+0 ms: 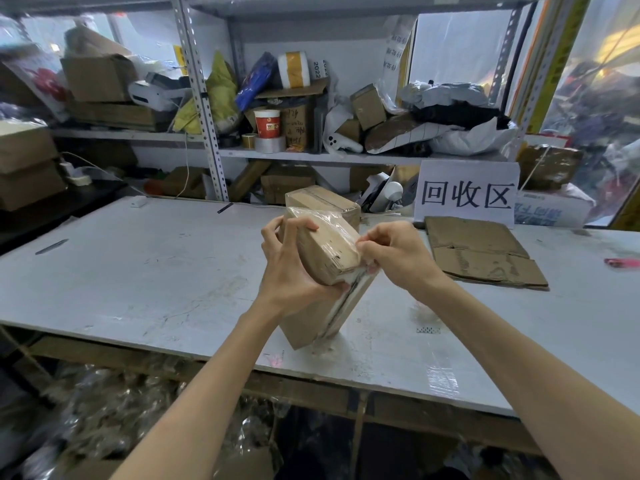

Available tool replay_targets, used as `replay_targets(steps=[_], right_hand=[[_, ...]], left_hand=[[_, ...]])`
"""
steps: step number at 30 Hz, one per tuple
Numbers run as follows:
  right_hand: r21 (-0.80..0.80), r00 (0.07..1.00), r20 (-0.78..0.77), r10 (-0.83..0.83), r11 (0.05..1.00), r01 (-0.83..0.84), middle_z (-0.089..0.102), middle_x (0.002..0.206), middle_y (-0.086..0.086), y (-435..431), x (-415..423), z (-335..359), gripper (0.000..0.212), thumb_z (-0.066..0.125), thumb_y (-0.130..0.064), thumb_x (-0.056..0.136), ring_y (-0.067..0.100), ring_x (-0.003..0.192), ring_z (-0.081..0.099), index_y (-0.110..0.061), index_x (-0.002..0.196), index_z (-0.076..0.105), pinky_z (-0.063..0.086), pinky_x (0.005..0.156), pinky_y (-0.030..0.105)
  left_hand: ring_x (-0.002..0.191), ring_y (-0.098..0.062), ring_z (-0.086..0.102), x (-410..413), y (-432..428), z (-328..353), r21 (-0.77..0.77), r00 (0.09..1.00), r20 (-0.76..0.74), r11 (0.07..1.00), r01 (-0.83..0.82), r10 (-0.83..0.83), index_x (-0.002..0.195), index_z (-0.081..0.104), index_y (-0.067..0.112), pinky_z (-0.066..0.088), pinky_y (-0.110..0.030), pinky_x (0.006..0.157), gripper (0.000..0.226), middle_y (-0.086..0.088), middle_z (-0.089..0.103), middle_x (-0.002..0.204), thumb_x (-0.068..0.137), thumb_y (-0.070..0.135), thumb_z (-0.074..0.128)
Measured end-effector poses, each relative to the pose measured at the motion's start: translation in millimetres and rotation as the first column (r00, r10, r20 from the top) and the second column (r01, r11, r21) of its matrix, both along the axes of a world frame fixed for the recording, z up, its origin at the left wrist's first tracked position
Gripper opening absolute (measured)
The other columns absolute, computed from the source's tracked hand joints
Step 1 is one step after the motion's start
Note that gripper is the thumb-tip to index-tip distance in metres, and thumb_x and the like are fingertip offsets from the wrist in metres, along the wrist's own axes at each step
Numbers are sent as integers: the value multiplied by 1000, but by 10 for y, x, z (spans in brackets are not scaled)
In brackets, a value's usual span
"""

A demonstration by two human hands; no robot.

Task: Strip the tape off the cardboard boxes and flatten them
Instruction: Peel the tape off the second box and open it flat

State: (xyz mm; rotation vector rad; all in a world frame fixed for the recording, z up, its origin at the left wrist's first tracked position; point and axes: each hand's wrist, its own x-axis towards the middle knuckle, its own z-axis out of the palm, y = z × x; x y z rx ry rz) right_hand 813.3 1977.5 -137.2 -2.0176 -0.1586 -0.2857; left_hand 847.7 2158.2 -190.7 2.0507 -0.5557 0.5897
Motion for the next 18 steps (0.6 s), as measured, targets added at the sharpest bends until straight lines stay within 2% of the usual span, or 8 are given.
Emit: replay_targets(steps=[3, 6, 9, 12, 15, 18], right_hand=[[189, 995, -41, 96, 978, -87, 65, 70, 13, -86, 32, 2, 13, 56, 3, 91, 13, 58, 60, 7, 90, 68, 54, 57, 23], [225, 999, 20, 37, 974, -41, 69, 81, 18, -142, 59, 27, 11, 62, -4, 90, 18, 67, 62, 3, 94, 69, 55, 61, 24], [17, 1000, 8, 11, 1000, -11, 72, 83, 10, -150, 74, 17, 16, 75, -22, 81, 15, 70, 65, -11, 92, 71, 54, 64, 26], [-207, 999, -32, 21, 978, -27, 72, 86, -3, -138, 65, 14, 16, 74, -34, 80, 12, 82, 67, -21, 90, 73, 55, 74, 30], [-248, 999, -23, 37, 968, -42, 72, 86, -3, -137, 46, 25, 13, 74, -27, 81, 12, 84, 68, -17, 90, 73, 57, 77, 31], [-334, 998, 60, -1, 942, 21, 70, 76, 4, -102, 27, 32, 9, 78, -16, 78, 16, 74, 66, -10, 81, 72, 57, 73, 31]], left_hand=[[131, -23, 27, 13, 14, -12, 9, 1000, -15, 1000, 2, -2, 116, 34, 43, 41, -27, 99, 88, 5, 19, 137, 41, 58, 79], [131, -20, 24, 16, 21, -33, 17, 1000, -20, 1000, 1, -1, 119, 32, 44, 41, -25, 99, 90, 5, 17, 139, 43, 59, 78], [132, -21, 23, 10, 25, -32, 10, 1000, -29, 1000, 11, -11, 119, 32, 45, 41, -26, 99, 90, 5, 16, 140, 43, 59, 78], [134, -25, 26, 13, 59, -31, -13, 999, -44, 1000, -12, 12, 116, 32, 47, 45, -37, 104, 87, 3, 19, 138, 43, 58, 78], [136, -26, 26, 21, 102, -50, -42, 998, -61, 999, -25, 22, 114, 30, 49, 43, -41, 109, 86, 3, 19, 137, 43, 57, 79], [135, -26, 28, 31, 108, -54, -36, 998, -61, 999, -22, 19, 114, 29, 45, 40, -39, 111, 87, 4, 19, 135, 43, 56, 79]])
